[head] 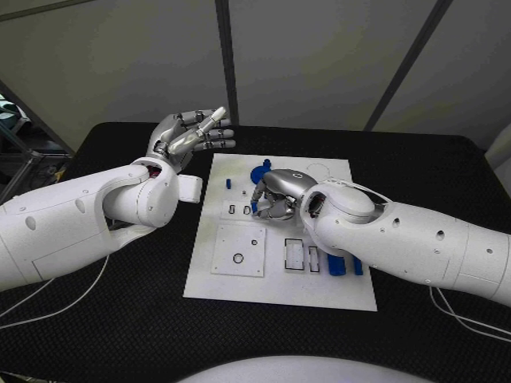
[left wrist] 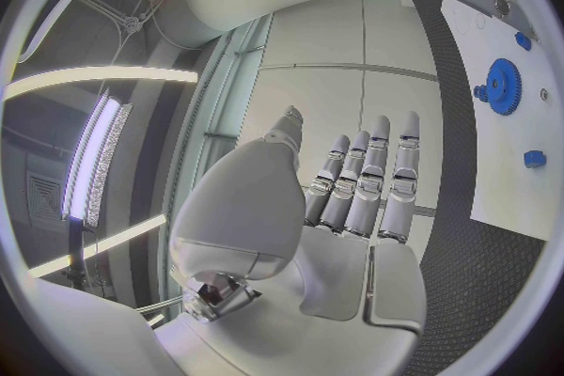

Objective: Assemble the parts on the task board

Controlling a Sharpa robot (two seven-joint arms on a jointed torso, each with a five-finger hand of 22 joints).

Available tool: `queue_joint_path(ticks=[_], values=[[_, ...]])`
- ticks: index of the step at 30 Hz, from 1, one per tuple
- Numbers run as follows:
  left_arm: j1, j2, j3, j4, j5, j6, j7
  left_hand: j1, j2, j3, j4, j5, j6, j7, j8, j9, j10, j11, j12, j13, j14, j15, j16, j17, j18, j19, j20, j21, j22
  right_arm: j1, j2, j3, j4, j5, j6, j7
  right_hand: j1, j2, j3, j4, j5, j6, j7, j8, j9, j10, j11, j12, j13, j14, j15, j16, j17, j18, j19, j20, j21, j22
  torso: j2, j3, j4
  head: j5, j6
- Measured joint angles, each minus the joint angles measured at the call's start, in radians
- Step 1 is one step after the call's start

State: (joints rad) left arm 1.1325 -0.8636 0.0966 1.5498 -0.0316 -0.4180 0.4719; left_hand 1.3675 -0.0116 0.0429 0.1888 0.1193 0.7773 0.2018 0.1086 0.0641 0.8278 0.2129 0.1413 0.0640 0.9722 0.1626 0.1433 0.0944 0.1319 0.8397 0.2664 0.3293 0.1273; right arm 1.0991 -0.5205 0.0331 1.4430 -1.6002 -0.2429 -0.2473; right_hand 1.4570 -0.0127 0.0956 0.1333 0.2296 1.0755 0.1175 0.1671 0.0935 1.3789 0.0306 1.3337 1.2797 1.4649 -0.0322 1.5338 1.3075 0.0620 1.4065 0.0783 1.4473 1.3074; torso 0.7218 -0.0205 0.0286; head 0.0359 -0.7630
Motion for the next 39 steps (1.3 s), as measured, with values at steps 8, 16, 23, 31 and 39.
queue_joint_path(ticks=[8,16,23,31,39], values=[[0.0,0.001,0.0,-0.001,0.0,0.001,-0.001,0.0,0.0,0.0,0.0,0.0,0.0,0.0,0.0,0.0,0.0,0.0,0.0,0.0,0.0,0.0,0.0,0.0,0.0,0.0,0.0,0.0,0.0,-0.001,0.006,0.001,-0.006,-0.001,0.0,0.001,-0.001,-0.001,0.0,0.0,0.0,0.0,0.0,-0.001,0.0,0.0,0.0,0.0,0.0,0.0,0.0,0.0,0.0,0.0,0.0,0.0,0.0,0.0,0.0,0.0,0.0001,0.0,-0.001],[0.0,0.001,0.0,-0.001,0.0,0.002,-0.002,0.0,0.0,0.0,0.0,0.0,0.0,0.0,0.0,0.0,0.0,0.0,0.0,0.0,0.0,0.0,0.0,0.0,0.0,0.0,0.0,0.0,0.0,-0.002,0.01,0.001,-0.012,-0.001,0.004,0.001,-0.004,-0.004,0.0,0.0,0.0,-0.001,-0.001,-0.003,0.001,-0.011,0.003,-0.013,-0.007,0.0,0.0,0.0,0.0,0.0,0.0,0.0,0.0,0.0,0.0,0.0003,0.0001,0.001,-0.003],[0.0,0.001,0.0,-0.002,0.0,0.003,-0.003,0.0,0.0,0.0,0.0,0.0,0.0,0.0,0.0,0.0,0.0,0.0,0.0,0.0,0.0,0.0,0.0,0.0,0.0,0.0,0.0,0.0,0.0,-0.002,0.01,0.002,-0.014,-0.006,0.01,0.0,-0.004,-0.004,-0.002,0.001,0.0,-0.004,0.0,-0.005,0.01,-0.022,0.007,-0.023,-0.021,0.0,0.0,0.0,0.0,0.0,0.0,0.0,0.0,0.0,0.0,0.0004,0.0001,0.001,-0.005],[0.0,0.001,0.0,-0.003,0.0,0.005,-0.004,0.0,0.0,0.0,0.0,0.0,0.0,0.0,0.0,0.0,0.0,0.0,0.0,0.0,0.0,0.0,0.0,0.0,0.0,0.0,0.0,0.0,0.0,-0.001,0.01,0.003,-0.014,-0.019,0.02,-0.003,-0.015,-0.013,0.002,-0.002,0.0,-0.028,0.013,-0.013,0.008,-0.034,0.013,-0.039,-0.036,0.0,0.0,0.0,0.0,0.0,-0.004,0.004,-0.004,0.0,0.0,0.0004,0.0,0.0,-0.007],[0.0,0.001,0.0,-0.003,0.0,0.006,-0.005,0.0,0.0,0.0,0.0,0.0,0.0,0.0,0.0,0.0,0.0,0.0,0.0,0.0,0.0,0.0,0.0,0.0,0.0,0.0,0.0,0.0,0.0,-0.001,0.009,0.003,-0.014,-0.027,0.03,-0.007,-0.022,-0.017,0.006,0.0,0.0,-0.035,0.016,-0.02,0.005,-0.041,0.019,-0.044,-0.038,0.004,0.004,0.0,0.0,0.0,-0.007,0.007,-0.008,-0.001,0.0,0.0005,-0.0002,-0.002,-0.009]])
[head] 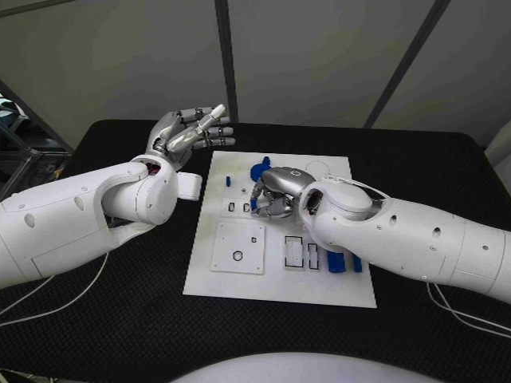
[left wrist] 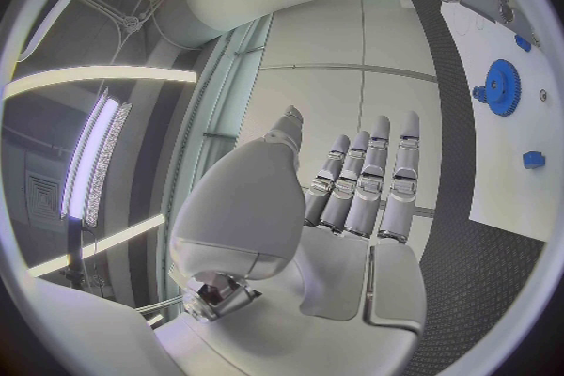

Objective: Assemble the parts on the task board

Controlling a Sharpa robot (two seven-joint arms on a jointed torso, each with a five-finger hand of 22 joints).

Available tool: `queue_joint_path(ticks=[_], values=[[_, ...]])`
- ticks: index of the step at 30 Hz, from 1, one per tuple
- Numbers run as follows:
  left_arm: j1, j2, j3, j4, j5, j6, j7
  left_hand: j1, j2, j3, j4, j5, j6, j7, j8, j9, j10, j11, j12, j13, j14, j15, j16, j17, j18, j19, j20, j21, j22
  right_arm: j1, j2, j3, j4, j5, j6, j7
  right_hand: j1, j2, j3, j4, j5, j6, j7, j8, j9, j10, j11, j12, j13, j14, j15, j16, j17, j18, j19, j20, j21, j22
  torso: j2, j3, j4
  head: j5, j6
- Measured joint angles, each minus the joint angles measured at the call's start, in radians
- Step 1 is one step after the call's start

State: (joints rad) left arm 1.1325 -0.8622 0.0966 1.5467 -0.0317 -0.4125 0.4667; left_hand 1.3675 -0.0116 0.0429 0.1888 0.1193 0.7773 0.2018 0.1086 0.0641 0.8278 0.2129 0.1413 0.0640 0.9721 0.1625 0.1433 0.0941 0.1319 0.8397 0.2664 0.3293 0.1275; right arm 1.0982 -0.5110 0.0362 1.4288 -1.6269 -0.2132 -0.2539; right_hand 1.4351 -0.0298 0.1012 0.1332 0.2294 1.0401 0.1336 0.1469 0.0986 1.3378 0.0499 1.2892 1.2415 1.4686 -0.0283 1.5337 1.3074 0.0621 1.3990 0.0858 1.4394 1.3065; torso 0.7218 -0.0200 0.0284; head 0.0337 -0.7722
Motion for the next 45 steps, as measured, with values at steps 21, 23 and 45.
queue_joint_path(ticks=[21,23,45], values=[[0.0,0.0,0.0,-0.001,0.0,0.001,-0.001,0.0,0.0,0.0,0.0,0.0,0.0,0.0,0.0,0.0,0.0,0.0,0.0,0.0,0.0,0.0,0.0,0.0,0.0,0.0,0.0,0.0,-0.001,0.001,-0.002,0.001,0.001,-0.006,0.009,-0.006,-0.026,-0.026,-0.001,0.001,-0.004,-0.052,0.02,-0.026,-0.011,-0.024,0.017,-0.021,-0.022,-0.002,0.017,-0.004,0.0,0.0,-0.011,0.011,-0.004,-0.009,0.0,0.0,-0.0001,-0.002,-0.002],[0.0,0.0,0.0,-0.001,0.0,0.002,-0.001,0.0,0.0,0.0,0.0,0.0,0.0,0.0,0.0,0.0,0.0,0.0,0.0,0.0,0.0,0.0,0.0,0.0,0.0,0.0,0.0,0.0,-0.001,0.0,-0.002,0.001,0.001,-0.007,0.009,-0.006,-0.027,-0.028,-0.001,0.001,-0.008,-0.056,0.022,-0.027,-0.012,-0.027,0.02,-0.021,-0.022,-0.004,0.018,-0.004,0.0,0.0,-0.014,0.014,-0.004,-0.01,0.0,0.0001,-0.0002,-0.002,-0.002],[0.0,0.0,0.0,-0.002,0.0,0.002,-0.002,0.0,0.0,-0.003,-0.003,0.0,0.0,0.0,0.0,0.0,0.0,0.0,0.0,0.0,0.0,0.0,0.0,0.0,0.0,0.0,0.0,0.0,-0.001,-0.001,-0.003,0.0,0.002,-0.008,0.007,-0.012,-0.06,-0.061,-0.021,0.032,-0.023,-0.125,0.036,-0.049,-0.017,-0.077,0.03,-0.07,-0.078,-0.001,0.029,-0.007,0.0,0.0,-0.025,0.025,-0.017,-0.024,0.0,0.0003,-0.0002,-0.005,-0.001]])
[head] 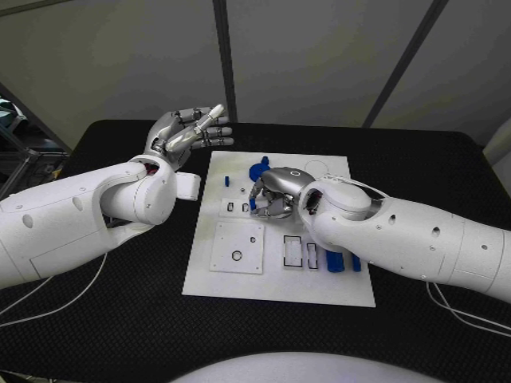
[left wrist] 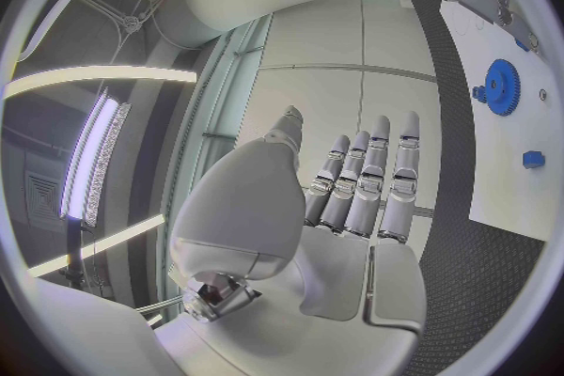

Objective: Assemble the parts on the task board

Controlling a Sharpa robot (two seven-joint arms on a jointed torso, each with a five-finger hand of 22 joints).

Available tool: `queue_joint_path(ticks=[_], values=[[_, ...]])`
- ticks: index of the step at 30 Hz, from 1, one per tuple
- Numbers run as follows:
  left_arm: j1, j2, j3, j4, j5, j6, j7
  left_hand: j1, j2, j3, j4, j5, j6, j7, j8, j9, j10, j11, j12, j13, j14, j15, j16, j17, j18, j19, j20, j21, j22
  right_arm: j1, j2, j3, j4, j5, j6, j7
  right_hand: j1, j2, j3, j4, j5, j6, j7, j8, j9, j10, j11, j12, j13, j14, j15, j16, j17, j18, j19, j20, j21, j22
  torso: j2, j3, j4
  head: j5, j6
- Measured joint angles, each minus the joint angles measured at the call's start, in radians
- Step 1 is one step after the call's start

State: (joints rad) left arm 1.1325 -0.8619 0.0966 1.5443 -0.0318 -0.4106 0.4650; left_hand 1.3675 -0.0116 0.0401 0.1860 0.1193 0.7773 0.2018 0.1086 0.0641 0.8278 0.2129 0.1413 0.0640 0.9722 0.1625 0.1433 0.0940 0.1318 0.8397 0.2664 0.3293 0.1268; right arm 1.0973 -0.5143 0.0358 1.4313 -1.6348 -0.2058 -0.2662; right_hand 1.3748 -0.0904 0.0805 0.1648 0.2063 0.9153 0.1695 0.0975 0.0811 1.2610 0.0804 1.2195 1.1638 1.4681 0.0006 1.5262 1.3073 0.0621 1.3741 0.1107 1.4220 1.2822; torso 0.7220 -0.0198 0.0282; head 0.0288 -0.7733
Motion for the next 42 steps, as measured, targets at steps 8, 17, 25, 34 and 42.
queue_joint_path(ticks=[8,17,25,34,42], values=[[0.0,0.0,0.0,-0.001,0.0,0.0,0.0,0.0,0.0,0.0,0.0,0.0,0.0,0.0,0.0,0.0,0.0,0.0,0.0,0.0,0.0,0.0,-0.002,0.0,0.0,0.0,0.0,0.0,0.0,-0.004,-0.004,-0.002,0.007,0.0,-0.015,0.002,-0.015,-0.015,-0.006,0.02,0.0,-0.022,0.007,0.0,-0.008,-0.007,0.007,0.0,-0.004,-0.003,0.003,0.0,0.0,0.0,-0.004,0.004,0.0,-0.003,0.0,0.0,0.0,-0.003,0.001],[0.0,0.001,0.0,-0.006,0.0,0.0,-0.001,0.0,0.0,0.0,0.0,0.0,0.0,0.0,0.0,0.0,0.0,0.0,0.0,0.0,0.0,0.0,-0.004,0.001,0.0,0.0,0.0,0.0,-0.001,-0.013,-0.028,-0.003,0.034,0.0,-0.076,0.012,-0.012,-0.036,-0.005,0.039,0.0,-0.032,0.008,-0.002,-0.008,-0.011,0.011,0.0,-0.013,-0.003,0.01,-0.004,0.001,0.0,-0.007,0.007,-0.005,-0.01,-0.001,0.0007,0.0,-0.003,0.006],[0.0,-0.001,0.0,-0.015,-0.011,0.0,-0.005,-0.005,0.005,-0.008,-0.008,0.0,0.016,0.0,-0.004,0.0,0.01,-0.008,0.0,0.0,0.029,-0.007,-0.001,0.009,0.0,0.018,-0.007,0.0,-0.001,-0.013,-0.073,-0.002,0.082,0.001,-0.169,0.035,0.01,-0.076,-0.01,0.095,0.0,-0.062,0.017,-0.002,-0.009,-0.018,0.018,0.0,-0.023,-0.001,0.012,-0.008,0.001,0.0,-0.011,0.011,-0.009,-0.017,-0.002,0.001,-0.0017,-0.008,0.013],[0.0,0.0,0.0,-0.055,-0.099,0.017,-0.061,-0.012,0.02,-0.03,-0.028,0.0,0.152,0.008,0.031,0.013,0.225,-0.067,0.077,0.029,0.276,-0.081,0.104,0.095,0.0,0.203,-0.078,0.102,0.038,-0.01,-0.147,-0.001,0.166,0.02,-0.247,0.099,0.03,-0.081,-0.016,0.121,0.0,-0.076,0.016,0.008,-0.01,-0.018,0.018,0.0,-0.027,0.001,0.014,-0.016,0.001,0.0,-0.016,0.016,-0.018,-0.028,-0.01,0.0021,-0.0026,-0.01,0.019],[0.0,-0.019,0.0,-0.07,-0.286,0.08,-0.235,-0.049,0.027,-0.061,0.003,-0.001,0.241,-0.062,0.08,0.043,0.412,-0.15,0.224,0.141,0.493,-0.167,0.517,0.461,0.0,0.398,-0.165,0.316,0.175,0.035,-0.276,0.034,0.219,0.213,-0.236,0.198,0.078,-0.033,0.008,0.102,0.023,0.005,-0.011,0.061,0.003,-0.052,-0.005,-0.043,-0.074,-0.003,0.006,-0.088,0.0,0.022,-0.103,0.003,-0.099,-0.152,-0.034,0.0052,-0.0076,0.002,0.007]])
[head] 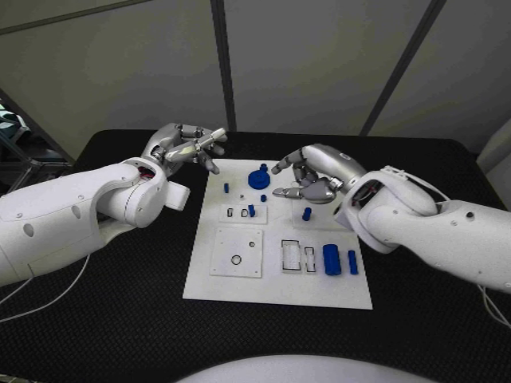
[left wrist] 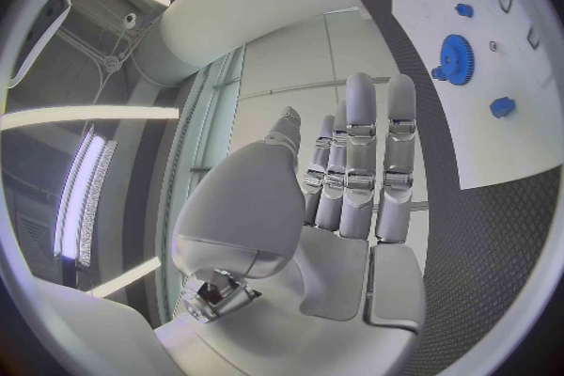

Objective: Assemble the parts on the task board

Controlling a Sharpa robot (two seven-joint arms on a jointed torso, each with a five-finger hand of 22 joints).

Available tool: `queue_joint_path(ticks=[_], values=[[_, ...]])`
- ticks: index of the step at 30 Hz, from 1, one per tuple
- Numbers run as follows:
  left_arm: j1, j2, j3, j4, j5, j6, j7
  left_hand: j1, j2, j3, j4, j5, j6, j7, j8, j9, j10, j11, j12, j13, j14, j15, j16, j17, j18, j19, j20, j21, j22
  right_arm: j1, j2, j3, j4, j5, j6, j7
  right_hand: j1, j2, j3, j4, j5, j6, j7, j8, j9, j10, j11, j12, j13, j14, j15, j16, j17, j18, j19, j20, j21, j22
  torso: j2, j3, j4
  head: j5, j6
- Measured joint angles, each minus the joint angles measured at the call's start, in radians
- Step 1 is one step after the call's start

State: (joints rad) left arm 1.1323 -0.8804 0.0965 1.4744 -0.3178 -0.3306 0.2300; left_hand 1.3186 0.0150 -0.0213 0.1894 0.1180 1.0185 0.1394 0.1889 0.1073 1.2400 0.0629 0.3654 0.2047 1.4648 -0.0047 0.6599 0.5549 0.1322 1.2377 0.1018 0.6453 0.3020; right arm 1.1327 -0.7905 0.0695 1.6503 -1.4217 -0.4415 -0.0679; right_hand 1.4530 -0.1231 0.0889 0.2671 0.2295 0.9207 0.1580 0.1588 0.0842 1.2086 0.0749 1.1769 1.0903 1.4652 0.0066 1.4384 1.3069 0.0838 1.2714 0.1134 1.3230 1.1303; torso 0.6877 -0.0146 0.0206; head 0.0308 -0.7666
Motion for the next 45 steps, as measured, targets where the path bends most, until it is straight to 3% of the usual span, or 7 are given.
queue_joint_path(ticks=[3,8,15,18,25,29,45], values=[[0.007,-0.003,0.0,0.0,-0.1,0.05,-0.107,-0.035,0.003,-0.027,0.036,0.0,0.007,-0.014,0.041,0.033,-0.012,-0.018,0.155,0.135,-0.018,-0.013,0.274,0.283,0.0,0.039,-0.021,0.24,0.267,0.027,-0.053,0.005,0.003,0.113,0.015,0.034,0.003,0.003,0.003,-0.007,0.008,0.008,-0.001,0.006,-0.002,-0.023,-0.002,-0.044,-0.048,0.0,-0.004,-0.052,-0.06,0.018,-0.048,-0.006,-0.055,-0.078,-0.011,0.0019,-0.0031,0.004,-0.007],[0.031,0.008,0.0,0.002,-0.266,0.138,-0.291,-0.096,0.009,-0.079,0.092,0.0,0.004,-0.033,0.111,0.09,-0.042,-0.036,0.353,0.302,-0.005,-0.035,0.463,0.489,-0.001,0.1,-0.032,0.495,0.585,0.048,-0.102,0.008,0.0,0.255,0.035,0.068,0.008,0.008,0.003,-0.012,0.014,0.007,-0.001,0.007,-0.006,-0.026,-0.005,-0.062,-0.071,0.002,-0.009,-0.074,-0.089,0.018,-0.058,-0.01,-0.077,-0.112,-0.028,0.0049,-0.0066,0.008,-0.02],[0.075,0.056,-0.001,-0.018,-0.475,0.244,-0.51,-0.133,0.034,-0.158,0.098,0.0,-0.016,-0.056,0.239,0.195,-0.012,-0.054,0.66,0.629,-0.001,-0.042,0.494,0.547,-0.004,0.119,-0.044,0.644,0.788,0.057,-0.122,0.008,-0.017,0.34,0.048,0.082,0.003,0.014,-0.001,-0.015,0.021,0.007,-0.001,0.007,-0.007,-0.026,-0.005,-0.062,-0.071,0.001,-0.009,-0.079,-0.094,0.017,-0.058,-0.01,-0.083,-0.118,-0.043,0.01,-0.0089,0.011,-0.034],[0.09,0.083,-0.011,-0.036,-0.527,0.272,-0.565,-0.136,0.037,-0.17,0.099,0.0,-0.03,-0.061,0.266,0.223,-0.024,-0.056,0.669,0.637,-0.003,-0.044,0.494,0.55,-0.003,0.11,-0.046,0.642,0.781,0.058,-0.124,0.008,-0.021,0.347,0.049,0.081,0.002,0.013,-0.004,-0.019,0.048,0.007,-0.001,0.007,-0.008,-0.026,-0.005,-0.062,-0.069,0.001,-0.009,-0.085,-0.097,0.017,-0.058,-0.01,-0.089,-0.122,-0.046,0.0105,-0.0086,0.011,-0.037],[0.127,0.156,-0.067,-0.082,-0.615,0.326,-0.683,-0.135,0.037,-0.179,0.102,0.0,-0.049,-0.059,0.285,0.248,-0.052,-0.05,0.645,0.609,-0.003,-0.044,0.494,0.553,-0.002,0.086,-0.044,0.619,0.743,0.06,-0.126,0.008,-0.036,0.351,0.05,0.064,-0.002,0.009,-0.007,-0.022,0.07,0.007,-0.001,0.007,-0.009,-0.022,-0.009,-0.055,-0.062,0.001,-0.009,-0.089,-0.098,0.017,-0.058,-0.01,-0.095,-0.128,-0.05,0.0109,-0.0078,0.016,-0.041],[0.139,0.187,-0.088,-0.098,-0.641,0.353,-0.723,-0.135,0.037,-0.183,0.1,0.0,-0.049,-0.059,0.297,0.258,-0.052,-0.05,0.658,0.629,-0.003,-0.044,0.494,0.554,-0.003,0.086,-0.044,0.627,0.766,0.06,-0.121,0.008,-0.041,0.351,0.05,0.054,-0.002,0.009,-0.007,-0.022,0.084,0.007,-0.001,0.007,-0.01,-0.022,-0.009,-0.055,-0.062,0.002,-0.009,-0.089,-0.099,0.017,-0.058,-0.01,-0.095,-0.13,-0.05,0.0113,-0.0078,0.018,-0.039],[0.149,0.265,-0.109,-0.148,-0.695,0.464,-0.797,-0.149,0.05,-0.197,0.1,0.0,-0.052,-0.063,0.319,0.281,-0.029,-0.058,0.696,0.674,-0.003,-0.044,0.49,0.556,-0.003,0.112,-0.045,0.668,0.831,0.06,-0.102,0.008,-0.058,0.35,0.052,0.032,-0.007,0.014,-0.01,-0.019,0.087,0.007,-0.001,0.007,-0.01,-0.022,-0.009,-0.055,-0.064,0.001,-0.009,-0.094,-0.102,0.017,-0.058,-0.01,-0.1,-0.135,-0.045,0.0096,-0.0066,0.017,-0.038]])
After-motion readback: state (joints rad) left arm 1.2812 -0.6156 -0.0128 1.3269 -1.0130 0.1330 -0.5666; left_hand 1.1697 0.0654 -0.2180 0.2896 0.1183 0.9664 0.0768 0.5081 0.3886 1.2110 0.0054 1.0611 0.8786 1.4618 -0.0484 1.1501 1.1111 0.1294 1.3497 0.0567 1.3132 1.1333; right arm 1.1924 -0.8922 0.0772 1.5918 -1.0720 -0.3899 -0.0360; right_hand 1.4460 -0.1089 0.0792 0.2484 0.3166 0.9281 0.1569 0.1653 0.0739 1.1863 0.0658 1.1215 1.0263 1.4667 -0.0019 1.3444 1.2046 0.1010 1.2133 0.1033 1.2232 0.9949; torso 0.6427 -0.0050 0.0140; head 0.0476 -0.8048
